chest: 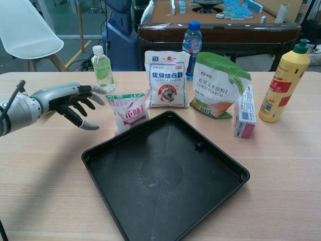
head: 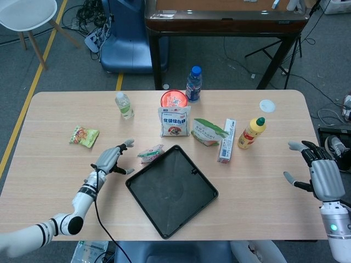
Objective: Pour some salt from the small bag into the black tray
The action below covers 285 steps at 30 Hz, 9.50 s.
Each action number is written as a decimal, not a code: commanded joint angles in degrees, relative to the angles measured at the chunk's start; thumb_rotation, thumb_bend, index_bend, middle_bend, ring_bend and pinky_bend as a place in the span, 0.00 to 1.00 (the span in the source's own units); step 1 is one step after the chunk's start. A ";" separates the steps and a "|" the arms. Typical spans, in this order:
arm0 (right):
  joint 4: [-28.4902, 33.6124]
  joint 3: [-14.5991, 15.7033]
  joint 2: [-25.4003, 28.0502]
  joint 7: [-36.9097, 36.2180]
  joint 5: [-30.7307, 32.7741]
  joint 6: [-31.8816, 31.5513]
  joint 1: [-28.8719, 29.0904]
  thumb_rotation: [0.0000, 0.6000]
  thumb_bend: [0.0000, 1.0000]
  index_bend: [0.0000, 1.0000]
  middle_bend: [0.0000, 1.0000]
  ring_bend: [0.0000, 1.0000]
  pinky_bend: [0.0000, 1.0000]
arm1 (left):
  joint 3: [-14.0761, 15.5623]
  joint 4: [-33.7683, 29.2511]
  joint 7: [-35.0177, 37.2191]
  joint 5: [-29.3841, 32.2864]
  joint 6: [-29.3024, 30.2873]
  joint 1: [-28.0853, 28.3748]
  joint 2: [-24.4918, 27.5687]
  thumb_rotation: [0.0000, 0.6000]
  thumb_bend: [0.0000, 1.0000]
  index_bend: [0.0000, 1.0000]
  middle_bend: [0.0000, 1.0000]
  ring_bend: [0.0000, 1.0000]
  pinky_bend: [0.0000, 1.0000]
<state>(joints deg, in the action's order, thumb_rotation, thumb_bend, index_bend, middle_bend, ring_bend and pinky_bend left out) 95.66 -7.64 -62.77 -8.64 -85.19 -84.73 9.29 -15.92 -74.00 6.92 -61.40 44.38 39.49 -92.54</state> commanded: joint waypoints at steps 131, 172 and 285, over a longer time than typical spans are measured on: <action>-0.97 -0.03 -0.59 -1.23 0.14 0.24 -0.58 1.00 0.21 0.23 0.31 0.16 0.20 | 16.72 33.00 -48.69 -37.61 32.97 1.95 -18.26 1.00 0.18 0.32 0.56 0.51 0.66; -1.10 -0.36 -0.63 -1.29 0.80 0.43 -0.54 1.00 0.21 0.23 0.31 0.16 0.20 | -0.29 5.67 -16.12 -6.67 10.07 1.12 -7.68 1.00 0.18 0.30 0.55 0.51 0.65; -2.25 -0.82 -1.28 -2.59 1.23 0.35 -0.69 1.00 0.21 0.23 0.31 0.16 0.20 | 1.10 -6.50 -2.60 5.37 -0.35 4.56 4.69 0.70 0.18 0.00 0.23 0.15 0.37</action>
<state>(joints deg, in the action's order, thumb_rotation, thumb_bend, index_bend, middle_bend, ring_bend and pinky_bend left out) 93.41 -8.46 -64.04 -11.24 -83.96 -84.38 8.59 -14.92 -80.13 3.97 -55.89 44.29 44.23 -88.17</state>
